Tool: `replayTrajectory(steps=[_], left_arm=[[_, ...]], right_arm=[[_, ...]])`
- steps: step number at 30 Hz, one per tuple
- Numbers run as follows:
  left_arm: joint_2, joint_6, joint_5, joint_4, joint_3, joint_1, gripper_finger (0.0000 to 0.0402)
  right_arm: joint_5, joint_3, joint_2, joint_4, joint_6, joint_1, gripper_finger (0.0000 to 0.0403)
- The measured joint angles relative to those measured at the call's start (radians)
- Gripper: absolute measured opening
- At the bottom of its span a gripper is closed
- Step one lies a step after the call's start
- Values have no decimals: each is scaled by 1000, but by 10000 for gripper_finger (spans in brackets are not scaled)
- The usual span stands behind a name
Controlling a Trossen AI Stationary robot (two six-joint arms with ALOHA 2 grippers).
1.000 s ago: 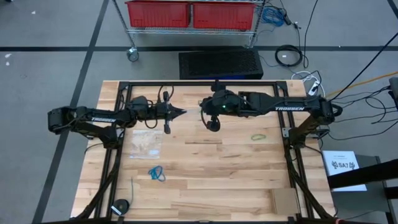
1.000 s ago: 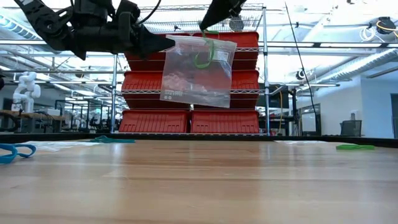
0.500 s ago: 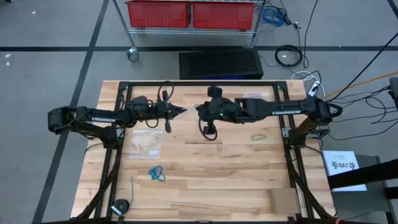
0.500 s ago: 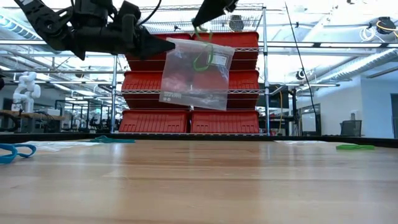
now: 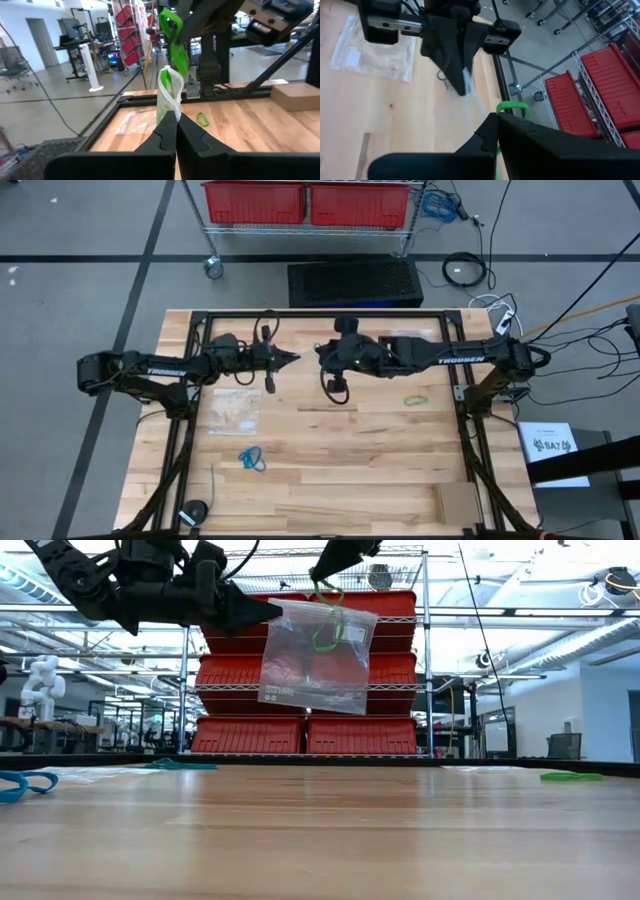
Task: Sort rubber bands
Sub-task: Put the green rubber band into the transparent zip bag
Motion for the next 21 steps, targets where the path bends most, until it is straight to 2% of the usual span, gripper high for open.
replayTrajectory(steps=[15, 21], left_arm=[[0, -7, 5, -1, 0, 0, 0], [0, -8, 5, 0, 0, 0, 0]], right_arm=[[-16, 0, 8, 28, -27, -10, 0], [-63, 0, 42, 15, -7, -19, 0]])
